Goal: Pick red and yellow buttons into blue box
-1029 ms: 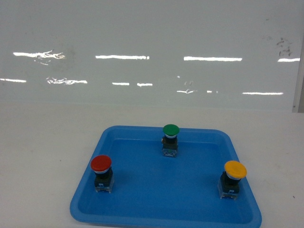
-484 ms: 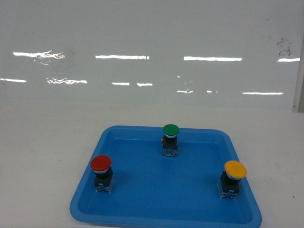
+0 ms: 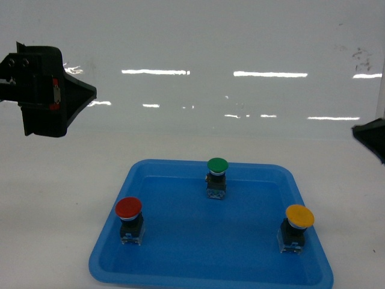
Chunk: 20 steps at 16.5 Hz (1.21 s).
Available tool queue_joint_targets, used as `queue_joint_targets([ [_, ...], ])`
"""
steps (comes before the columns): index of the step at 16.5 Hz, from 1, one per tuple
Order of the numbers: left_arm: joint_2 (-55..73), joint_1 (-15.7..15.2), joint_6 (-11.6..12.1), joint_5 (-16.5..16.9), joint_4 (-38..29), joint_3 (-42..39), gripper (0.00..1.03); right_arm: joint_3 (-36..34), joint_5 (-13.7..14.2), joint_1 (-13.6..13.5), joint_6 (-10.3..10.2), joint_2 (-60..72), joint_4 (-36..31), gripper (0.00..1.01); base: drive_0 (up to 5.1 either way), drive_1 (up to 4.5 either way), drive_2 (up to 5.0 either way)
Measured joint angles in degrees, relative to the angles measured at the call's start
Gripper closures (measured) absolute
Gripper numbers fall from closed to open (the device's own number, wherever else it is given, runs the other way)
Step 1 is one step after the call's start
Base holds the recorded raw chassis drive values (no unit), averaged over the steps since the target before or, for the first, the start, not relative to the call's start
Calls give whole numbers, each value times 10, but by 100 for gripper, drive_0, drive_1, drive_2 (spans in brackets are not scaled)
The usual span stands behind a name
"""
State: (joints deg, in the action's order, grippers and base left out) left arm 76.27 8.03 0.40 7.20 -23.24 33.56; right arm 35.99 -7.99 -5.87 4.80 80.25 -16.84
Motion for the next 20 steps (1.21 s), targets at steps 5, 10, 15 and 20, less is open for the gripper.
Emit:
queue_joint_targets([
  [5,-3,0,0,0,-1,0,5,12,-3,-3,7,19,7,3,0,0,0],
  [10,-3,0,0,-1,0,0,5,54,-3,2,59,113,28,3,0,0,0],
  [15,-3,0,0,-1,0,0,5,80,3,-41,81,185,21,3,0,0,0],
  [20,-3,0,0,-1,0,0,5,127,0,-53,77,256,31,3,0,0,0],
])
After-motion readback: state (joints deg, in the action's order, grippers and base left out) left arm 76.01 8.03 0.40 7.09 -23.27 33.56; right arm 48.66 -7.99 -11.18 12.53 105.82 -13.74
